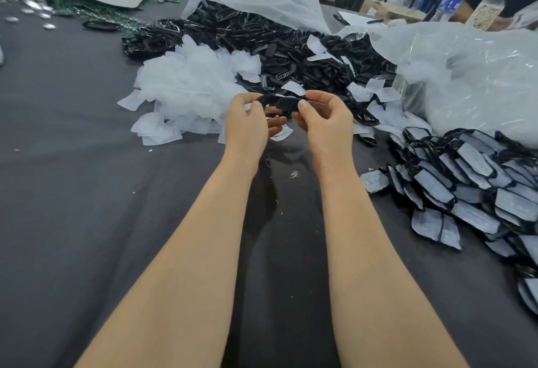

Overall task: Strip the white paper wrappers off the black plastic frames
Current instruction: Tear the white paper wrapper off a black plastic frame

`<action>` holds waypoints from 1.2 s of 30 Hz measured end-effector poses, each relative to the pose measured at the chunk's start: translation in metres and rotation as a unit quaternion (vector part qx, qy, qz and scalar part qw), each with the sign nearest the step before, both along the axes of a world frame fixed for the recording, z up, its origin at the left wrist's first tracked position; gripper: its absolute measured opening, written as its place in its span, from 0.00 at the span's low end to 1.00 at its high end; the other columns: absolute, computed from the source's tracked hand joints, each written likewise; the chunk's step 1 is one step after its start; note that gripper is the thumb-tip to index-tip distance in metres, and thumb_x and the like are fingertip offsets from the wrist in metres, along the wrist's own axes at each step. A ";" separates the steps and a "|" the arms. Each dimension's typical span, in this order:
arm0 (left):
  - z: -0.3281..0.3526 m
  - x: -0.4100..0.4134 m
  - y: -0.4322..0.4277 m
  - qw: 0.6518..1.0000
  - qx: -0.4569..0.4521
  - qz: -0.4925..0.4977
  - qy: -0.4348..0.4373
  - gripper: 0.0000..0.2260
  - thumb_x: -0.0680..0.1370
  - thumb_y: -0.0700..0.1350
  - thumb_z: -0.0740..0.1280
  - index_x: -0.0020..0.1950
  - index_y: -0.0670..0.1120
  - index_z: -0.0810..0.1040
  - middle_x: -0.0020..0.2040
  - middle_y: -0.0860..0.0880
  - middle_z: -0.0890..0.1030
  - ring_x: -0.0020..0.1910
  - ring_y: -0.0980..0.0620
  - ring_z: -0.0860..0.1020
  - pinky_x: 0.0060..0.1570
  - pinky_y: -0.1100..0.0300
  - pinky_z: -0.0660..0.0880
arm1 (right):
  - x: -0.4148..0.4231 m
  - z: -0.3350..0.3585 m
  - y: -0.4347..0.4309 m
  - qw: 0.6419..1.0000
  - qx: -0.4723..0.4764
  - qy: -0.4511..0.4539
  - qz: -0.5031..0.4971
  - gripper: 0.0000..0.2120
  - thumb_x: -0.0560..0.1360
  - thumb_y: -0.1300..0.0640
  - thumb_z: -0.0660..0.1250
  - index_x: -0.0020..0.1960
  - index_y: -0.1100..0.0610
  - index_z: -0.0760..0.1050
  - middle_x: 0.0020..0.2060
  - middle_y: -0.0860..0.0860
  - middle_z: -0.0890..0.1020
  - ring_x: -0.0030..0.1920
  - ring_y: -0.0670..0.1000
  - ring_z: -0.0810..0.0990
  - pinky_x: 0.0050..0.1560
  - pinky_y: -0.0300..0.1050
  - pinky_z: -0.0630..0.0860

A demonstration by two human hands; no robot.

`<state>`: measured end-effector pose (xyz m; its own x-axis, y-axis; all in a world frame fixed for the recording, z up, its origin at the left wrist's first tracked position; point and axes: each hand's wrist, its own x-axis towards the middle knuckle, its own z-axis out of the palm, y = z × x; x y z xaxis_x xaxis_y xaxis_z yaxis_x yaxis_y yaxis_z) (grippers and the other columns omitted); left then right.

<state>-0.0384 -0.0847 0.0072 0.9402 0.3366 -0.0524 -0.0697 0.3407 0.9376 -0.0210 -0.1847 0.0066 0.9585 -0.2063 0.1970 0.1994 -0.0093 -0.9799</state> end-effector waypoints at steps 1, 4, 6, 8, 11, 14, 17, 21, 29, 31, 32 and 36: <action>-0.001 0.000 -0.001 1.000 0.006 -0.003 -0.006 0.08 0.82 0.36 0.51 0.53 0.45 0.68 0.40 0.47 0.79 0.30 0.57 0.80 0.35 0.64 0.78 | 0.000 0.000 0.001 0.999 -0.032 -0.014 -0.004 0.06 0.76 0.66 0.66 0.47 0.56 0.76 0.40 0.51 0.81 0.38 0.45 0.82 0.43 0.37 0.78; -0.003 -0.001 -0.003 0.998 0.048 -0.004 -0.036 0.05 0.82 0.38 0.55 0.53 0.45 0.69 0.40 0.48 0.80 0.31 0.59 0.81 0.37 0.65 0.79 | -0.002 -0.001 0.006 0.993 -0.112 -0.041 -0.017 0.05 0.75 0.65 0.67 0.46 0.56 0.76 0.41 0.51 0.81 0.45 0.51 0.82 0.51 0.49 0.80; -0.006 -0.001 -0.002 0.995 0.084 0.000 -0.054 0.04 0.81 0.38 0.59 0.52 0.46 0.69 0.42 0.47 0.81 0.33 0.58 0.82 0.39 0.65 0.80 | -0.005 -0.002 0.009 0.990 -0.130 -0.046 -0.027 0.05 0.75 0.65 0.67 0.44 0.55 0.76 0.40 0.50 0.81 0.45 0.52 0.81 0.53 0.52 0.79; -0.008 -0.001 -0.001 0.993 0.101 0.003 -0.062 0.06 0.80 0.36 0.61 0.52 0.47 0.69 0.44 0.46 0.81 0.35 0.56 0.83 0.41 0.64 0.80 | -0.006 -0.002 0.011 0.987 -0.149 -0.048 -0.044 0.04 0.75 0.63 0.67 0.44 0.55 0.76 0.39 0.48 0.80 0.44 0.50 0.81 0.52 0.50 0.78; -0.008 -0.002 -0.001 0.993 0.094 0.000 -0.078 0.09 0.79 0.35 0.61 0.48 0.50 0.70 0.43 0.46 0.81 0.35 0.56 0.83 0.41 0.63 0.80 | -0.004 -0.003 0.009 0.991 -0.122 -0.009 -0.048 0.05 0.75 0.61 0.68 0.49 0.53 0.74 0.43 0.51 0.79 0.45 0.49 0.79 0.54 0.48 0.78; -0.008 -0.002 -0.001 0.992 0.097 -0.003 -0.086 0.10 0.79 0.35 0.61 0.47 0.51 0.71 0.40 0.48 0.80 0.34 0.56 0.83 0.41 0.62 0.80 | 0.000 -0.002 0.007 0.994 0.051 0.090 0.022 0.10 0.77 0.62 0.67 0.56 0.57 0.71 0.49 0.58 0.79 0.47 0.52 0.80 0.50 0.43 0.79; -0.008 -0.002 -0.001 0.989 0.127 0.004 -0.078 0.08 0.79 0.36 0.62 0.49 0.50 0.71 0.40 0.46 0.82 0.34 0.56 0.83 0.43 0.61 0.81 | 0.000 -0.001 0.006 0.988 0.100 0.102 0.050 0.05 0.77 0.65 0.65 0.53 0.61 0.74 0.47 0.59 0.80 0.43 0.53 0.80 0.46 0.40 0.80; -0.010 -0.002 0.000 0.978 0.197 0.017 -0.065 0.06 0.79 0.38 0.62 0.53 0.48 0.70 0.42 0.44 0.83 0.36 0.53 0.84 0.41 0.63 0.81 | -0.001 -0.001 0.008 0.997 0.046 0.065 0.012 0.04 0.76 0.66 0.65 0.47 0.59 0.74 0.46 0.59 0.80 0.44 0.54 0.80 0.48 0.43 0.80; -0.010 -0.001 0.002 0.982 0.182 0.001 -0.049 0.06 0.79 0.36 0.62 0.51 0.47 0.70 0.39 0.47 0.82 0.33 0.56 0.83 0.40 0.63 0.80 | -0.001 -0.001 0.008 0.997 0.034 0.064 0.014 0.06 0.76 0.68 0.64 0.49 0.59 0.74 0.44 0.57 0.78 0.42 0.51 0.79 0.48 0.42 0.80; -0.010 -0.002 0.000 0.971 0.232 0.016 -0.057 0.06 0.79 0.37 0.62 0.50 0.48 0.69 0.37 0.48 0.82 0.31 0.59 0.82 0.38 0.66 0.79 | 0.001 -0.004 0.009 0.998 -0.022 0.055 -0.009 0.06 0.76 0.67 0.65 0.48 0.57 0.74 0.44 0.58 0.80 0.44 0.55 0.81 0.52 0.49 0.80; -0.011 -0.003 0.000 0.962 0.266 0.027 -0.061 0.06 0.79 0.38 0.61 0.50 0.48 0.69 0.37 0.49 0.82 0.30 0.60 0.81 0.36 0.67 0.78 | 0.001 -0.005 0.010 0.997 -0.050 0.051 -0.022 0.05 0.75 0.66 0.65 0.48 0.57 0.74 0.45 0.59 0.81 0.46 0.58 0.82 0.55 0.53 0.79; -0.009 -0.003 0.001 0.953 0.296 0.030 -0.058 0.05 0.80 0.38 0.61 0.50 0.48 0.69 0.38 0.48 0.81 0.28 0.58 0.81 0.37 0.62 0.80 | 0.002 -0.007 0.012 0.994 -0.091 0.041 -0.039 0.05 0.75 0.64 0.66 0.49 0.57 0.75 0.45 0.59 0.82 0.47 0.57 0.82 0.56 0.56 0.78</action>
